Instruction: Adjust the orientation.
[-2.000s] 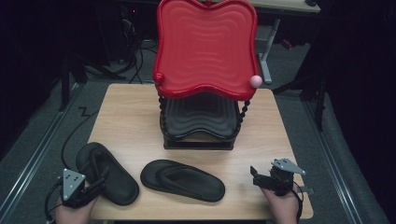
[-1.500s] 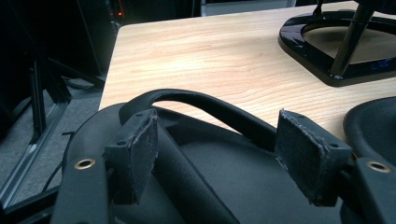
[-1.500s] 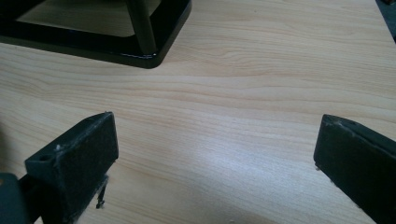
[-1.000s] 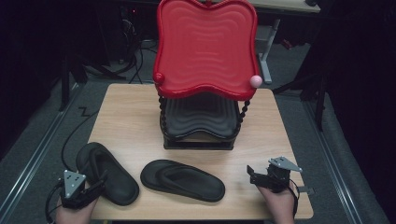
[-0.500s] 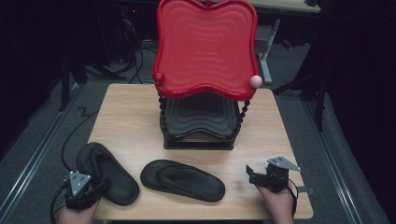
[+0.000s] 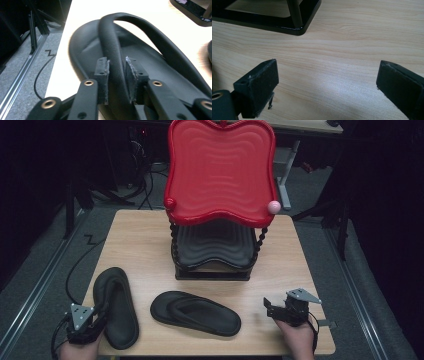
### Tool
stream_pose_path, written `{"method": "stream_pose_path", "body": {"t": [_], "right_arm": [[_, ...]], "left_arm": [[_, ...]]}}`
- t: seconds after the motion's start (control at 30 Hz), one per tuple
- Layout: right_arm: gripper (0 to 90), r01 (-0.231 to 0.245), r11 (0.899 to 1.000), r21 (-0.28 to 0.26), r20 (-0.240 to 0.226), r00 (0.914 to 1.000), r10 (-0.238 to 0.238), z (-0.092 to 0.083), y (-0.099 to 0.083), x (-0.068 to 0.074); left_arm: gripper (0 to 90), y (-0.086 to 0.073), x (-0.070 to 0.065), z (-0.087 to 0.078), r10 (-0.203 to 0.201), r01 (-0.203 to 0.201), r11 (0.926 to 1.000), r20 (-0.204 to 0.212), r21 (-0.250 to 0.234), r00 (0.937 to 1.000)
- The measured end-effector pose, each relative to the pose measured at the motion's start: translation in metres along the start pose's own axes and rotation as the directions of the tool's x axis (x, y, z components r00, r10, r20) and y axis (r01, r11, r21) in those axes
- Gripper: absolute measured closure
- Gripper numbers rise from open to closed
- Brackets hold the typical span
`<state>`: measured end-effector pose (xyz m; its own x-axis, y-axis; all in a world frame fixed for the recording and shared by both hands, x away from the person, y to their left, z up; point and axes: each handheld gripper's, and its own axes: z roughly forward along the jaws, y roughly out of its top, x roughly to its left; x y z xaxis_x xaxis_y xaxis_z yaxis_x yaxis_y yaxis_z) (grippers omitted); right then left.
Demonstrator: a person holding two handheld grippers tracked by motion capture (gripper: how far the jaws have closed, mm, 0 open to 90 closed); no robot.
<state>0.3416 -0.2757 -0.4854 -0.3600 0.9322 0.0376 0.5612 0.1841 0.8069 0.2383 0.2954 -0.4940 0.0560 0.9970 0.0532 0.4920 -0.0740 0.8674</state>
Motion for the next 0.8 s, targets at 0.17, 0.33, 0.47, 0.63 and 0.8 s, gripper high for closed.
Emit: {"method": "stream_pose_path", "body": {"t": [0.17,0.33,0.47,0.63,0.8], "right_arm": [[4.8,-0.004,1.0,0.002,-0.002,1.0,0.004,0.0,0.0,0.0],[5.2,-0.005,1.0,0.002,-0.007,1.0,0.005,0.001,-0.001,0.0],[5.7,-0.01,1.0,0.002,-0.007,0.9999,0.01,0.0,-0.002,-0.001],[5.9,-0.017,1.0,-0.002,-0.008,0.9998,0.017,0.0,-0.003,-0.002],[5.8,-0.015,1.0,-0.003,-0.002,0.9999,0.015,0.001,-0.003,-0.002]], "left_arm": [[77.4,0.006,-0.006,0.005,0.05,-0.049,0.9985,0.02,-0.024,0.9986],[78.3,0.008,-0.01,0.016,0.087,-0.086,0.9958,0.042,-0.03,0.9953],[70.0,0.006,-0.009,0.013,0.062,-0.06,0.9976,0.054,-0.034,0.9966],[63.2,-0.001,-0.008,0.006,0.05,-0.052,0.9983,0.08,0.026,0.9956],[66.4,-0.002,-0.007,0.008,0.046,-0.048,0.9986,0.068,0.022,0.9967]]}}
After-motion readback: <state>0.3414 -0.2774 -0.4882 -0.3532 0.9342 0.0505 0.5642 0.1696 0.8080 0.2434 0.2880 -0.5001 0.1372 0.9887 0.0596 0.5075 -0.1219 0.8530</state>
